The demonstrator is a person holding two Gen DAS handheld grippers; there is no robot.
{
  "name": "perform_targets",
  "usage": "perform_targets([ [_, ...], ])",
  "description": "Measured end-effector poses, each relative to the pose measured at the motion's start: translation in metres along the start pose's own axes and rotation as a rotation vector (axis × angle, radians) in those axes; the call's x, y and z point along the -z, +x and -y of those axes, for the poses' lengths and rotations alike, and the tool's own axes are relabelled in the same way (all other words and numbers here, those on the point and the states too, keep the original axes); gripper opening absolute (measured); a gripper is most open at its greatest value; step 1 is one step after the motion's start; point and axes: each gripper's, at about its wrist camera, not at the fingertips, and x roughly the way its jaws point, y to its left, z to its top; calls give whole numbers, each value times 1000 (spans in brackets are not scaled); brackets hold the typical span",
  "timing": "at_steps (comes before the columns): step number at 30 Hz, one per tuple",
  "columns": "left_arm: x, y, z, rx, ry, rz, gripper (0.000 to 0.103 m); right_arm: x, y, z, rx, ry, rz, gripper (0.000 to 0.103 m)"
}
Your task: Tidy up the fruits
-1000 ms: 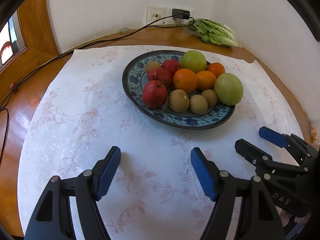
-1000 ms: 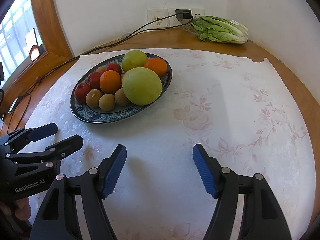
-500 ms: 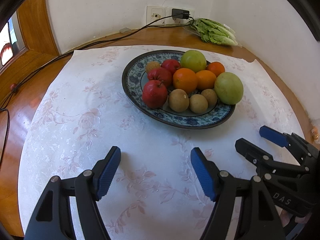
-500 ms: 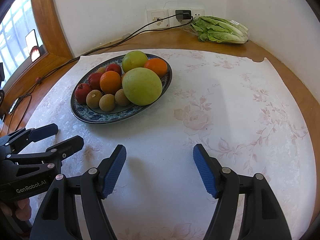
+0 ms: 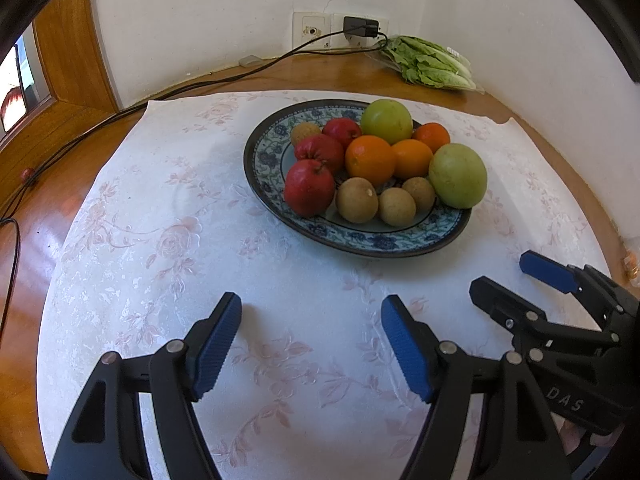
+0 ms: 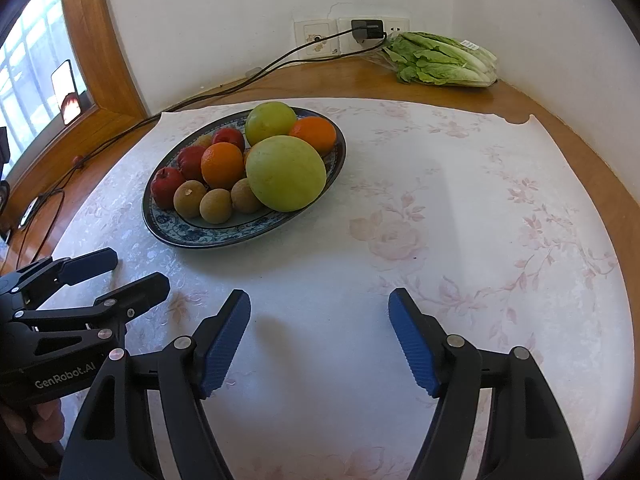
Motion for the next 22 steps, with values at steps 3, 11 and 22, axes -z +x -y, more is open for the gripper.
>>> perform_targets([
  [3, 0, 0, -1, -1, 0, -1, 76, 0, 0, 0, -1, 1, 0, 73],
  [11, 0, 0, 1, -1, 0, 0, 76, 0, 0, 0, 0, 1, 1, 73],
  [22, 1, 2, -1, -8, 11, 0, 79, 0, 0, 0, 0, 1, 4, 74],
])
